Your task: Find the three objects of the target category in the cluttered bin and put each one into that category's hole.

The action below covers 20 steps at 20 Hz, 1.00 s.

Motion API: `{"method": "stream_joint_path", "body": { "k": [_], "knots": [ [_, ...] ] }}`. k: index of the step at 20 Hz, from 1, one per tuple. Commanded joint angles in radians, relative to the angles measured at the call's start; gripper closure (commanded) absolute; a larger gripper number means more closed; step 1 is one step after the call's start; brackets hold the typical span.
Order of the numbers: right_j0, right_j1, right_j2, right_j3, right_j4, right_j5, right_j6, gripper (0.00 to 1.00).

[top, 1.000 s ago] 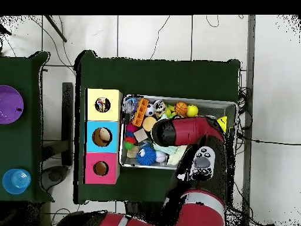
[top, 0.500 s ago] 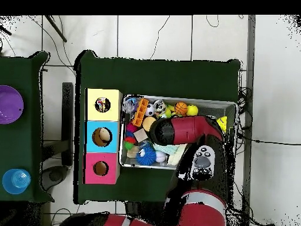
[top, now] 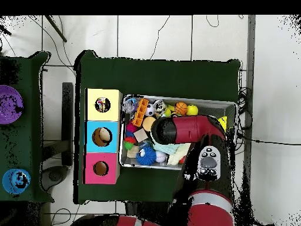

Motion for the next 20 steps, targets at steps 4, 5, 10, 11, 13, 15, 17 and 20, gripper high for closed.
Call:
{"method": "stream_joint_path", "body": {
  "k": [4, 5, 10, 11, 13, 15, 17, 20],
  "knots": [
    [-0.054, 0.014, 0.168, 0.104, -0.022, 0.118, -0.201, 0.0],
    [-0.056, 0.015, 0.171, 0.103, -0.023, 0.115, -0.197, 0.0],
    [-0.072, 0.022, 0.192, 0.102, -0.023, 0.103, -0.189, 0.0],
    [-0.077, 0.021, 0.199, 0.105, -0.022, 0.101, -0.189, 0.0],
    [-0.083, 0.023, 0.208, 0.108, -0.019, 0.09, -0.179, 0.0],
    [-0.09, 0.023, 0.214, 0.113, -0.012, 0.079, -0.146, 1.0],
    [-0.092, 0.02, 0.217, 0.111, -0.017, 0.089, -0.159, 1.0],
    [-0.1, 0.017, 0.227, 0.108, -0.029, 0.086, -0.179, 1.0]
  ]
}}
